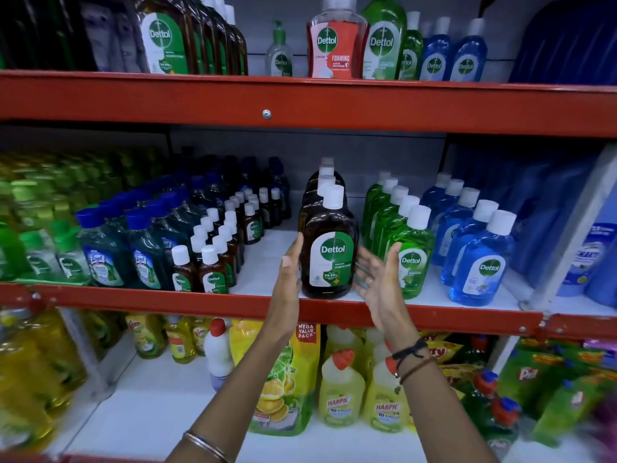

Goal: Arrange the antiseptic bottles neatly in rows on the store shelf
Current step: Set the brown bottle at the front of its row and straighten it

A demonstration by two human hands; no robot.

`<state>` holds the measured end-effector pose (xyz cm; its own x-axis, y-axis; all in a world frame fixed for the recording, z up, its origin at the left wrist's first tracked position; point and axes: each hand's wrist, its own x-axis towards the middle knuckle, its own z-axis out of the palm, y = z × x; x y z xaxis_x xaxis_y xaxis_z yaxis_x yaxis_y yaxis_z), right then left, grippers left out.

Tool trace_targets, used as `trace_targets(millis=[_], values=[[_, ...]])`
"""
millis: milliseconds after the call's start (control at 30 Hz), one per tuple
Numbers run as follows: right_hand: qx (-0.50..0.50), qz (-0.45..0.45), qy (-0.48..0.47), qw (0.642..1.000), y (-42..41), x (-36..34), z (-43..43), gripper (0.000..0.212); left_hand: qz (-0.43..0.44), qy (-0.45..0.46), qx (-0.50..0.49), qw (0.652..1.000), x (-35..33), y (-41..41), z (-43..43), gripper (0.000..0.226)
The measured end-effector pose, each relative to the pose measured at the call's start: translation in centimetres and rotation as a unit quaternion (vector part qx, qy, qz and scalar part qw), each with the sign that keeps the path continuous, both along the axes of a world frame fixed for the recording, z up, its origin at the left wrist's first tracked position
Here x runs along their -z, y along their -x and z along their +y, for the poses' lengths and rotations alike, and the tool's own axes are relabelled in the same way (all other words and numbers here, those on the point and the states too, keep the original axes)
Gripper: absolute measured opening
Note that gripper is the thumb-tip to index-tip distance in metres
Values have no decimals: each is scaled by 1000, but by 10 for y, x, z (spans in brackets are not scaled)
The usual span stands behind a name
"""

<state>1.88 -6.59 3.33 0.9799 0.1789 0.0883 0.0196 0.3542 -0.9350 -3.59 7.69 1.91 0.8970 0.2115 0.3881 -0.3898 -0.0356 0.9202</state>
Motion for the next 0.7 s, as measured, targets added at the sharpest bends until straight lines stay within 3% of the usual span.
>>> trace_targets(millis=[133, 333, 500, 700], values=[[-12, 17, -22, 1000, -1, 1, -4, 86, 15, 23, 21, 999, -4, -1, 4, 87], [-21, 9, -11, 1000, 0, 2, -2, 86, 34, 53, 10, 998, -15, -1, 8, 66], [-20, -9, 3, 1000, 1, 3, -2, 84, 40, 51, 3, 998, -17, -2, 12, 70], [-16, -17, 6, 1000, 2, 4, -2, 81, 26, 27, 6, 999, -17, 1, 13, 99]])
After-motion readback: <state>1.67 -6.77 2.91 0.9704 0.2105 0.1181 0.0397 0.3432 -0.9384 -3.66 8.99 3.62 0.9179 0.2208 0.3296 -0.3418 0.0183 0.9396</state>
